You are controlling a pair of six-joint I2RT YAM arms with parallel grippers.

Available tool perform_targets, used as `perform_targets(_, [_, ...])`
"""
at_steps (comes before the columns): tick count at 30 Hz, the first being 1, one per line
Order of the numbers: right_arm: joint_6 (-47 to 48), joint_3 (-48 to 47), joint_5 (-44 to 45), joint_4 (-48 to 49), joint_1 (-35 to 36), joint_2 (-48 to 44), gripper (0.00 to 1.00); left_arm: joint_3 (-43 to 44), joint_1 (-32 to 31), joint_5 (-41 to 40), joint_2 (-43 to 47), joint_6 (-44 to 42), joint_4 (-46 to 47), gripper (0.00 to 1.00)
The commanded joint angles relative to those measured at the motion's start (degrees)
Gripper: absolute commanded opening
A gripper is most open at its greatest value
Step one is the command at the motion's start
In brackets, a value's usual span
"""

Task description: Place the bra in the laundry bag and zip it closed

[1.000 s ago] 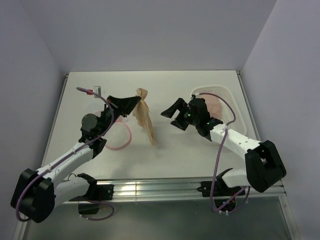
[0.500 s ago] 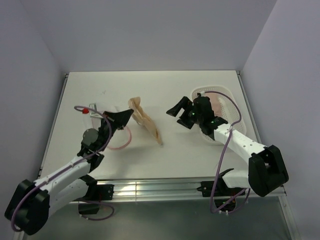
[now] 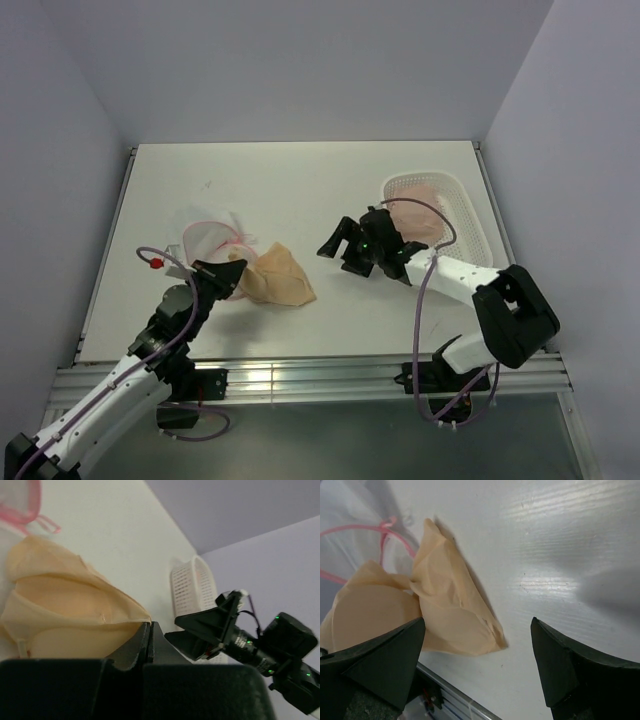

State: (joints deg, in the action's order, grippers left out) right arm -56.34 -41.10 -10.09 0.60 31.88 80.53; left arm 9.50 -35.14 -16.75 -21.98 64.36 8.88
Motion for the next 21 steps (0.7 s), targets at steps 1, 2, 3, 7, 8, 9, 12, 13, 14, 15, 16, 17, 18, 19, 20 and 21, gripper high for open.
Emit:
perform_targets(1, [2.80, -3.88, 1.91, 1.78, 2.83, 3.39, 0.93, 2.72, -0.63, -0.48, -1.49, 2.87, -13.27, 0.00])
perform_targets(2, [3.42, -4.94, 2.00, 0.90, 3.36, 4.45, 0.93, 2.46, -0.81, -0.30, -1.75, 4.10, -14.67, 0.00])
perform_targets(3, [4.04, -5.74, 2.09, 0.63, 3.80, 5.33, 0.93, 1.59, -0.90, 0.22, -1.49, 4.46, -15.82, 0.00])
perform_targets(7, [6.41, -8.46, -0.72, 2.99, 5.47, 10.94, 0.93, 0.70, -2.30, -1.09, 2.02, 6.22, -21.88, 0.00])
perform_targets(8, [6.76, -8.82, -1.42, 3.52, 5.74, 11.75, 0.93, 0.96, -2.31, -1.61, 3.24, 6.57, -23.55, 0.00])
perform_targets(9, [7.90, -10.21, -1.69, 3.53, 6.00, 13.41, 0.93, 1.75, -2.31, -1.88, 3.60, 6.74, -26.87, 0.00])
perform_targets(12, [10.53, -14.34, 0.94, 0.99, 7.58, 16.57, 0.93, 3.33, -2.39, -2.14, 3.26, 7.89, -31.46, 0.00])
perform_targets(13, [10.89, -15.23, 1.03, 0.72, 7.93, 17.28, 0.93, 3.51, -2.39, -1.88, 3.00, 8.67, -33.30, 0.00])
perform_targets(14, [11.24, -16.11, 0.95, 0.54, 8.46, 18.16, 0.92, 3.60, -2.39, -1.53, 2.64, 9.11, -34.10, 0.00])
perform_targets(15, [11.94, -17.77, 0.86, 0.19, 8.72, 19.82, 0.91, 3.42, -2.48, -1.35, 2.47, 9.64, -34.98, 0.00])
perform_targets(16, [12.30, -18.57, 0.95, -0.16, 8.99, 20.54, 0.90, 3.34, -2.48, -1.00, 2.73, 10.26, -36.03, 0.00])
perform_targets(17, [12.56, -19.36, 1.03, -0.16, 9.34, 21.33, 0.89, 3.34, -2.48, -0.83, 2.90, 10.44, -36.65, 0.00])
perform_targets(18, [13.00, -20.24, 0.86, -0.16, 10.04, 22.38, 0.88, 3.34, -2.57, -0.65, 3.25, 10.70, -37.18, 0.00])
perform_targets(19, [13.09, -20.51, 0.34, -0.16, 10.48, 22.74, 0.85, 3.25, -2.57, -0.74, 4.21, 10.79, -37.88, 0.00])
perform_targets(20, [13.27, -20.77, 0.24, -0.16, 10.75, 23.17, 0.82, 3.42, -2.57, -1.00, 4.75, 10.79, -39.28, 0.00])
perform_targets(21, [13.44, -21.47, 0.42, -0.51, 11.44, 23.61, 0.79, 3.77, -2.57, -1.17, 5.36, 10.79, -39.99, 0.00])
